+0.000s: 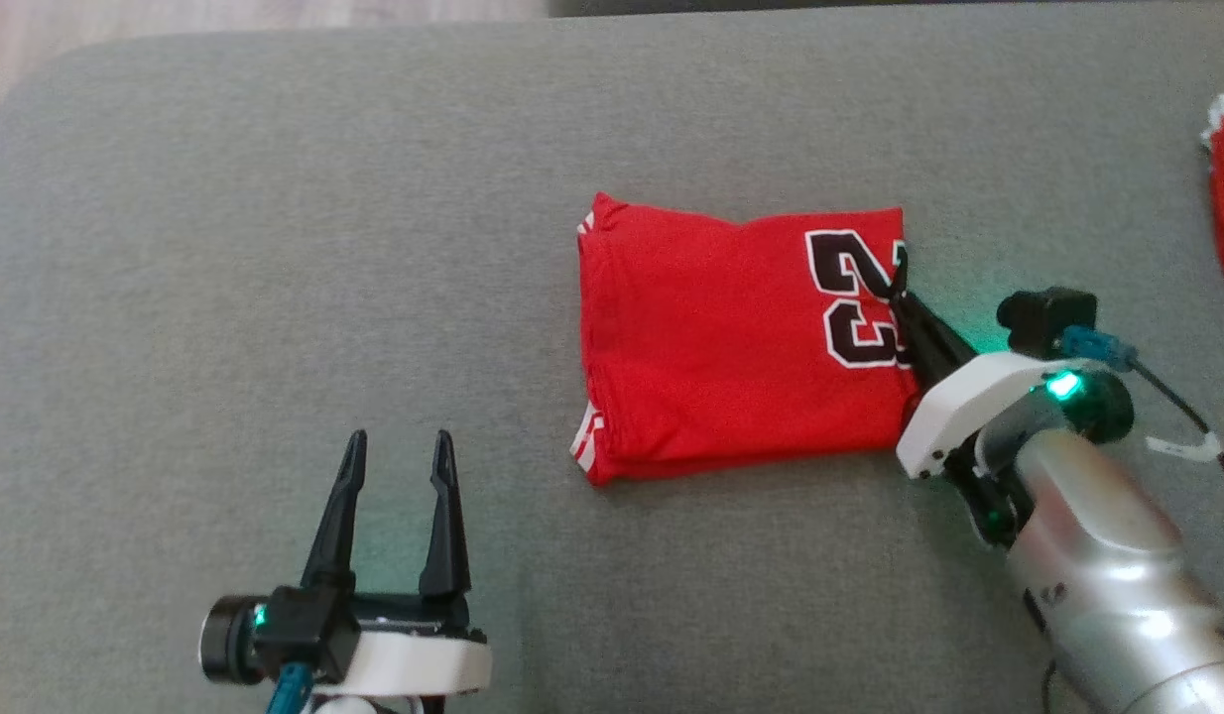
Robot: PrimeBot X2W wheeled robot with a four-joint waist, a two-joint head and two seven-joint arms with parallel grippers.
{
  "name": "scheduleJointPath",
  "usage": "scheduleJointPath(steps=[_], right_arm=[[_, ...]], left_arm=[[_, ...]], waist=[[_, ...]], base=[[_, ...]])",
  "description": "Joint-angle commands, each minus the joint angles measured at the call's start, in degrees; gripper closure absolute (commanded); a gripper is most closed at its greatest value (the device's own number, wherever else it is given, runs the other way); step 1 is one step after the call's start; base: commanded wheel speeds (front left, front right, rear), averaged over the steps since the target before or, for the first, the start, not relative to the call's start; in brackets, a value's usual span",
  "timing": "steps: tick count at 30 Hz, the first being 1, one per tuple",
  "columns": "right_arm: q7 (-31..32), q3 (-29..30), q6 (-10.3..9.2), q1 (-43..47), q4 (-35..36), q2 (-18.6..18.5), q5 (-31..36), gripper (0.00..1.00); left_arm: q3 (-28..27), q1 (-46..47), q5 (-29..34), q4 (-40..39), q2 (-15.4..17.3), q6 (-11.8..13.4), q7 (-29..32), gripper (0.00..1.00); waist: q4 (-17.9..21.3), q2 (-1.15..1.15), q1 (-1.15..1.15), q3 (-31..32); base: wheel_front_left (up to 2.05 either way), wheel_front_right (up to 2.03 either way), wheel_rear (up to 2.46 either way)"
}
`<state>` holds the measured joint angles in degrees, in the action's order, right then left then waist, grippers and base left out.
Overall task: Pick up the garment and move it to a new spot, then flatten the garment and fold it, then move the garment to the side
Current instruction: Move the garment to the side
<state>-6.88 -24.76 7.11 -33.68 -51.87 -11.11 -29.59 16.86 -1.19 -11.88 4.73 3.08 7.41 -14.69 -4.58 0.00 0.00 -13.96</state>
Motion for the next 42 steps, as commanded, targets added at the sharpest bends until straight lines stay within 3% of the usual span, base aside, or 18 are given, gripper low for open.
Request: scheduleJointPath(steps=[1,8,9,13,20,24,25,26,29,32,36,42], right_arm=[[-1.65,-0.75,0.37,-3.08,0.63,-2.92,0.07,1.00],[-0.85,-0.36,0.37,-10.13,2.88,-13.32,2.28,1.00],[-0.85,-0.36,0.37,-10.13,2.88,-13.32,2.28,1.00],[1.27,0.81,0.37,-13.39,5.29,-20.55,3.76,1.00],[4.32,6.14,0.37,-15.62,9.85,-33.16,5.04,1.00],[5.81,10.40,0.37,-15.77,11.25,-38.13,5.29,1.00],[5.89,11.56,0.37,-15.84,11.36,-38.87,5.85,0.00],[5.31,12.78,0.37,-16.07,11.63,-39.34,6.80,0.00],[3.23,15.78,0.37,-16.10,12.27,-38.45,10.18,0.00],[0.96,18.26,0.37,-14.88,12.91,-34.81,14.27,0.00],[-2.44,19.18,0.37,-9.82,15.11,-25.87,16.72,0.00],[-7.16,14.91,0.37,2.85,18.96,-12.09,14.72,0.00]], left_arm=[[-1.78,2.70,0.20,-2.39,-0.20,0.41,-0.30,0.00],[-2.30,4.62,0.27,-3.13,-0.20,0.28,-0.30,0.00],[-2.30,4.62,0.27,-3.13,-0.20,0.28,-0.30,0.00],[-2.83,6.00,1.13,-3.20,-0.20,-0.15,-0.30,0.00],[-3.66,9.41,2.69,-3.36,-0.20,-1.03,-0.30,0.00],[-4.30,11.28,3.53,-3.55,-0.20,-1.58,-0.30,0.00],[-4.42,11.76,3.68,-3.59,-0.20,-1.88,-0.30,0.00],[-4.55,12.22,3.58,-3.71,-0.20,-2.16,-0.30,0.00],[-4.93,13.32,2.66,-3.94,-0.20,-2.76,-0.30,0.00],[-5.46,13.91,0.21,-4.49,-0.20,-3.41,-0.30,0.00],[-5.88,13.07,-2.10,-4.06,-0.20,-4.05,-0.30,0.00],[-7.14,10.07,-3.99,-1.60,-0.20,-3.56,-0.30,0.00]], waist=[[1.79,0.00,0.00,-1.41],[5.12,0.00,0.00,-5.78],[5.12,0.00,0.00,-5.78],[7.12,0.00,0.00,-8.94],[9.30,0.00,0.00,-14.04],[10.44,0.00,0.00,-16.59],[10.72,0.00,0.00,-17.09],[10.97,0.00,0.00,-17.46],[11.30,0.00,0.00,-17.46],[11.06,0.00,0.00,-15.93],[9.66,0.00,0.00,-10.78],[6.60,0.00,0.00,-0.76]], base=[[0.00,0.00,0.00],[0.00,0.00,0.00],[0.00,0.00,0.00],[0.00,0.00,0.00],[0.00,0.00,0.00],[0.00,0.00,0.00],[0.00,0.00,0.00],[0.00,0.00,0.00],[0.00,0.00,0.00],[0.00,0.00,0.00],[0.00,0.00,0.00],[0.00,0.00,0.00]])
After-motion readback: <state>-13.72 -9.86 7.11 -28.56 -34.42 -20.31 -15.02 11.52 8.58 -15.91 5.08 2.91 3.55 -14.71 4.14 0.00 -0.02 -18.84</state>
